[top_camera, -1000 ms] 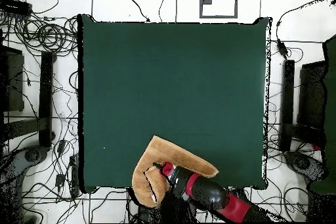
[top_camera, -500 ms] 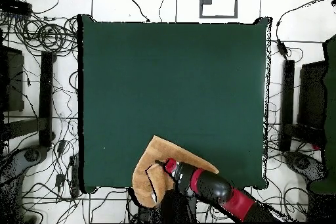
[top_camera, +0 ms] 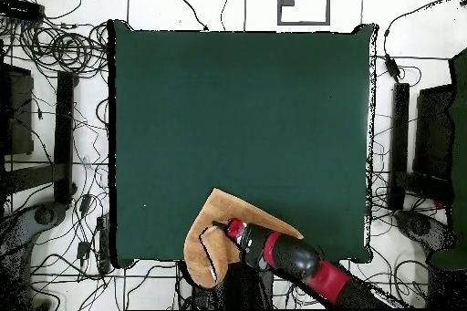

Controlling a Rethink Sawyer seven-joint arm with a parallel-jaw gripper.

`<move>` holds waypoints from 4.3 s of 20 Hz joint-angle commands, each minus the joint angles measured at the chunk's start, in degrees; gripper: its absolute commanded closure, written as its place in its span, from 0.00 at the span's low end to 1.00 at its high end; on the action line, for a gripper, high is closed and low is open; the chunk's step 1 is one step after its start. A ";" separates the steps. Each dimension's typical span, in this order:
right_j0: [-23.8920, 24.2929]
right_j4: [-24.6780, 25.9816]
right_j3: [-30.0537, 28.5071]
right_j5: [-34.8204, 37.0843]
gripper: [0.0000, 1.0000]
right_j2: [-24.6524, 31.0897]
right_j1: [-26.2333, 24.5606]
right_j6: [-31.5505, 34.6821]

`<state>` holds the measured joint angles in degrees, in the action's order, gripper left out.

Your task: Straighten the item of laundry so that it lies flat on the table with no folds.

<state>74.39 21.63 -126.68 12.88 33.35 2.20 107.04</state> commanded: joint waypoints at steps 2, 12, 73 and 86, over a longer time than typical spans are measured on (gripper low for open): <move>-3.87 -4.78 7.68 1.55 1.00 7.42 -4.91 3.71; -6.05 -7.36 4.70 -1.40 1.00 8.38 -1.96 8.15; -10.46 3.38 22.37 -6.73 1.00 9.61 -2.72 -1.95; -8.42 9.04 22.93 -8.19 1.00 11.06 -4.72 -0.54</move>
<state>67.30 27.84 -113.96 9.50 40.37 0.78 107.04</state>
